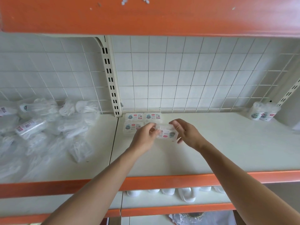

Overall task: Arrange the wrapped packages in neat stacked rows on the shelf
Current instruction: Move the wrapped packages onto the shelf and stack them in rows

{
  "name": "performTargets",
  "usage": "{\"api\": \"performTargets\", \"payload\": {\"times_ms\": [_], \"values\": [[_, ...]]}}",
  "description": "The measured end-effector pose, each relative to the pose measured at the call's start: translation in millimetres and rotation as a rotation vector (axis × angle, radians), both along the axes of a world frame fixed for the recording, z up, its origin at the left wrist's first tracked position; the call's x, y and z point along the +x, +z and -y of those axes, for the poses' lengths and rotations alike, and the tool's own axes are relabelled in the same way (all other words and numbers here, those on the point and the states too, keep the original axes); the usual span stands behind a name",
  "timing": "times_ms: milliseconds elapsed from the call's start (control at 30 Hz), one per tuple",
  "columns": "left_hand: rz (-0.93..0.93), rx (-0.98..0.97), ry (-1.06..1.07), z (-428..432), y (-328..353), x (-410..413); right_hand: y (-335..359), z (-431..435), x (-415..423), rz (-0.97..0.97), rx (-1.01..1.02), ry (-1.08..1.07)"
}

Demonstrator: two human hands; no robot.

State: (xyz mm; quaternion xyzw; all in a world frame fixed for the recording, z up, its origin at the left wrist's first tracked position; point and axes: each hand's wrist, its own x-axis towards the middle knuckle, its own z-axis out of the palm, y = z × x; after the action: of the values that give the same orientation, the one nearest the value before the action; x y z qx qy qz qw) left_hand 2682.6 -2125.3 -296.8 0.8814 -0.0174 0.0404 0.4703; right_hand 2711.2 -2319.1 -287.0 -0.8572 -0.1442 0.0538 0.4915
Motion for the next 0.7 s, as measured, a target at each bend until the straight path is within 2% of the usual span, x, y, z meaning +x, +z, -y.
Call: {"api": "performTargets", "payload": {"times_ms": [100, 367, 500, 700], "values": [[-0.053, -0.082, 0.05, -3.1, 0.1, 0.9, 1.2, -2.6, 1.9, -0.056, 0.052, -0.009], [-0.074, -0.161, 0.089, -7.7, 0.3, -1.1, 1.6, -7.8, 4.5, -0.05, -0.021, 0.006], [-0.063, -0.117, 0.047, -13.8, 3.4, 3.0, 7.1, -8.9, 7.2, 0.041, -0.196, 0.043], [-0.019, -0.064, -0.001, -7.5, 20.6, 3.2, 14.8, -24.0, 8.0, 0.072, -0.123, 0.129]]}}
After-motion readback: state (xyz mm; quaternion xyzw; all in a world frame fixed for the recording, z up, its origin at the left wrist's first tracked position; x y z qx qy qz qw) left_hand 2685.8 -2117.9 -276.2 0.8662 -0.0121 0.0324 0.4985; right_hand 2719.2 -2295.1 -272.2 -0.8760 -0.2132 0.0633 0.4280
